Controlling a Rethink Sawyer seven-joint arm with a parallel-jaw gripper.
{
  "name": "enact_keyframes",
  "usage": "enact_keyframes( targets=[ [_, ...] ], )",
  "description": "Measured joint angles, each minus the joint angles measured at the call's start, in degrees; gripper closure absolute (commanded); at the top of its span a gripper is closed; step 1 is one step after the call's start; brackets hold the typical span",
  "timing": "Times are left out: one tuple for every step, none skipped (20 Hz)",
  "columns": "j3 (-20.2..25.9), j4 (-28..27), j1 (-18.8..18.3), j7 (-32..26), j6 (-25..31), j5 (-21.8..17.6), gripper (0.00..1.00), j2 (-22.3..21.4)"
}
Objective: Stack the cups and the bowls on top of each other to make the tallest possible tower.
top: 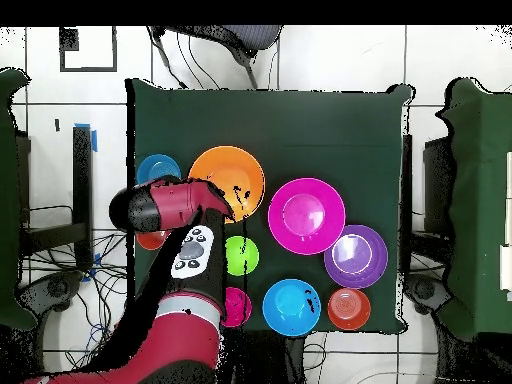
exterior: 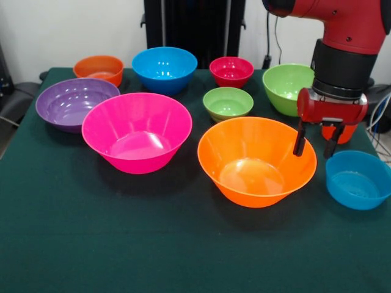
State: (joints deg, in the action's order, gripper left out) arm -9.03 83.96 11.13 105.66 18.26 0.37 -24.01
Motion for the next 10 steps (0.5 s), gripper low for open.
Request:
enact_keyframes(
  targets=[
    [0.00, -0.01, 0.00, 0.00, 0.00, 0.01, 1.00, 0.16],
    [0.00, -0.01, 0.00, 0.00, 0.00, 0.01, 1.00, 0.21],
    [0.01, -0.01, 0.00, 0.00, -0.01, 0.01, 1.00, 0.25],
    [0.01, -0.01, 0.01, 0.00, -0.01, 0.01, 1.00, 0.30],
    [0.01, -0.01, 0.00, 0.00, -0.01, 0.02, 1.00, 0.30],
    [0.01, -0.01, 0.00, 0.00, 0.00, 0.02, 1.00, 0.30],
    [0.01, -0.02, 0.00, 0.00, 0.00, 0.02, 1.00, 0.31],
    [0.01, -0.02, 0.00, 0.00, 0.00, 0.02, 1.00, 0.31],
    [0.01, -0.02, 0.01, 0.00, 0.00, 0.02, 1.00, 0.31],
    [0.01, -0.02, 0.01, 0.00, -0.01, 0.02, 1.00, 0.31]
  ],
)
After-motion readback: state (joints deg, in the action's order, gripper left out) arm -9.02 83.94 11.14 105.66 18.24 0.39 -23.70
